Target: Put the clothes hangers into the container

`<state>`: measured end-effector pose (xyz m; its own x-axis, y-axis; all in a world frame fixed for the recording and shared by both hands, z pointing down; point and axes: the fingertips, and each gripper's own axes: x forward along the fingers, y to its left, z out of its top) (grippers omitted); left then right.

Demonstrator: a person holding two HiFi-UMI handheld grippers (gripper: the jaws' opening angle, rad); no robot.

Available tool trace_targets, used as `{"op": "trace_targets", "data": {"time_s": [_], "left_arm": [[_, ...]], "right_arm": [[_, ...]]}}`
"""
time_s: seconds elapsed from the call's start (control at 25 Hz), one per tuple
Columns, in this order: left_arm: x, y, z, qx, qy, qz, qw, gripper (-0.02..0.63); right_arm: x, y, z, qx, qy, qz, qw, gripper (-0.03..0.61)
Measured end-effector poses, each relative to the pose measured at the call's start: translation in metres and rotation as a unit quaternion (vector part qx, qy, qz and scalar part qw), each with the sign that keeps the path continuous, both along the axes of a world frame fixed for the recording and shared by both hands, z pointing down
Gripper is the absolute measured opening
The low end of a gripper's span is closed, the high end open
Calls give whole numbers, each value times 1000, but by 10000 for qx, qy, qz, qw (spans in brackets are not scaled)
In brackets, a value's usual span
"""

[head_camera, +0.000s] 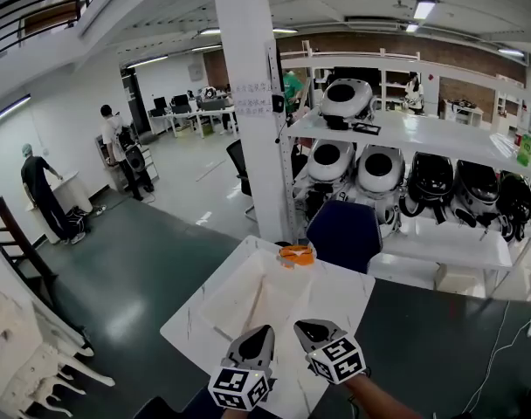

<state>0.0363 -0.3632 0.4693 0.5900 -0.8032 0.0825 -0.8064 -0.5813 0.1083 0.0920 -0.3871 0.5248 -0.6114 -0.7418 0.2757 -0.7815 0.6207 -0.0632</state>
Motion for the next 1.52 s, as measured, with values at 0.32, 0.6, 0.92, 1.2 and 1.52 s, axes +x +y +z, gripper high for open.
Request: {"op": "trace_targets", "data": {"time_s": [0.32,0.6,0.92,1.2,1.52], "left_arm": [[23,-3,-16,67,206,222,9995,5],[19,5,-12,54,190,281,9994,4],[-11,27,-19,153,147,198,9996,5],[-24,56,-18,163,116,283,9994,4],[-45,96,-24,222,165,363,9990,5]], "right_arm": [[27,-8,-25,336,-440,304,9980,18],[21,-4,-27,363,-511,344,9974,20],[0,23,-46,606,-542,454,9957,20],[-15,52,-48,600,-576,479,9954,18],[-35,96,-58,680,-570,524,9947,18]]}}
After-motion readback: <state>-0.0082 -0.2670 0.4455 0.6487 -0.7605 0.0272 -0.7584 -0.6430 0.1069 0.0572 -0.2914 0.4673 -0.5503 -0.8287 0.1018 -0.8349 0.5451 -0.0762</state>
